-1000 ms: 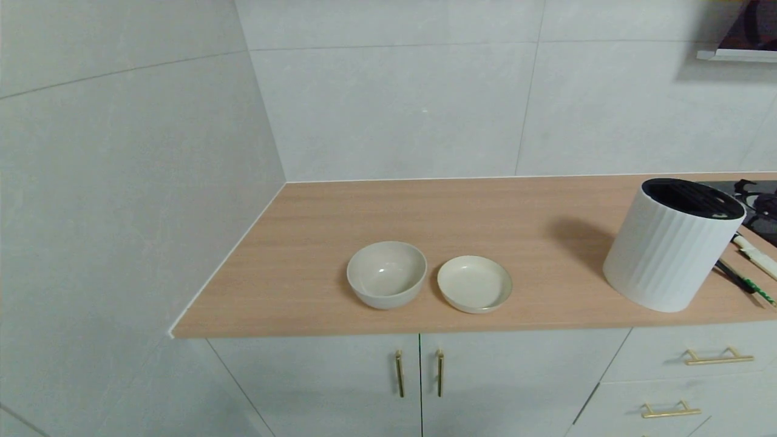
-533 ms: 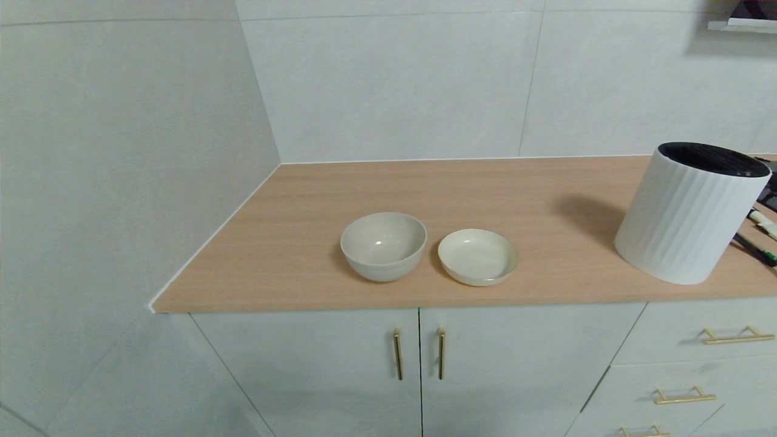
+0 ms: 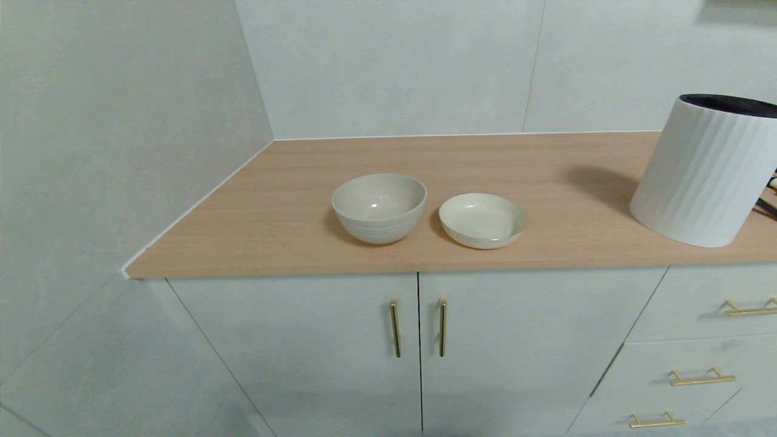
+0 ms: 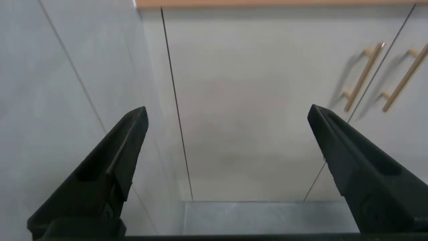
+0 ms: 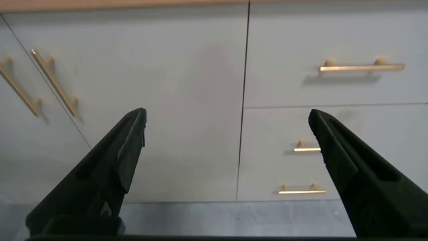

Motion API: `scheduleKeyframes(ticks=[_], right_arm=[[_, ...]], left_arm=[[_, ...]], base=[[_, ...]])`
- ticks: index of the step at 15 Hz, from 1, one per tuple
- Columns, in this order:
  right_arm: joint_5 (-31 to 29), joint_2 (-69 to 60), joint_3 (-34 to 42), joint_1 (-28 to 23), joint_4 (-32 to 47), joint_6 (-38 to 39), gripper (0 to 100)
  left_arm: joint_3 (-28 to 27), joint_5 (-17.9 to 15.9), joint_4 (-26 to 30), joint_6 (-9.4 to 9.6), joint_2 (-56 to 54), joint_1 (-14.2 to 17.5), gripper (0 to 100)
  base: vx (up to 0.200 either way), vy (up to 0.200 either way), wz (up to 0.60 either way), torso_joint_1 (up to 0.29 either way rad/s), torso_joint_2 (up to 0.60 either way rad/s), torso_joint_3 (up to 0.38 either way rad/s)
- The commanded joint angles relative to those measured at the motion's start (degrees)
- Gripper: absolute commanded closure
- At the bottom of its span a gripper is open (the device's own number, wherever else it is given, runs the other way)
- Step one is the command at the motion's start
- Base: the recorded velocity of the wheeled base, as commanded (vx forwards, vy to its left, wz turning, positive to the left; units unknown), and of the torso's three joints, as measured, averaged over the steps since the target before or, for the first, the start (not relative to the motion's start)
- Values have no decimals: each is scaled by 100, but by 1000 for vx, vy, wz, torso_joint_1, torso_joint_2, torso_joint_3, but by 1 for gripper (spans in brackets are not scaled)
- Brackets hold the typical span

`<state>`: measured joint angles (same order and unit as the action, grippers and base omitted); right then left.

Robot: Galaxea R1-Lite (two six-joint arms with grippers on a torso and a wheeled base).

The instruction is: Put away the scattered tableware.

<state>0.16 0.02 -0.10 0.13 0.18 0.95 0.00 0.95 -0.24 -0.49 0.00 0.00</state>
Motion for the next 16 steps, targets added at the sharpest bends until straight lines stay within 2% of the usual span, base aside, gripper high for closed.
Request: scheduleKeyframes(ticks=[1,12,16], right_arm=[[2,-2,1,4,-1,2,0],[-7,-2,1,-5,-1,2,0],[-7,-2,1,4,-1,2,0]], left_arm=[[0,2,-2,-4,0,0,0],[0,2,7,-4,0,0,0],[0,2,-2,-4,0,0,0]], base=[[0,0,0,-193,471,276],[0,0,0,-154,456,298],[0,0,0,-29,121,80]])
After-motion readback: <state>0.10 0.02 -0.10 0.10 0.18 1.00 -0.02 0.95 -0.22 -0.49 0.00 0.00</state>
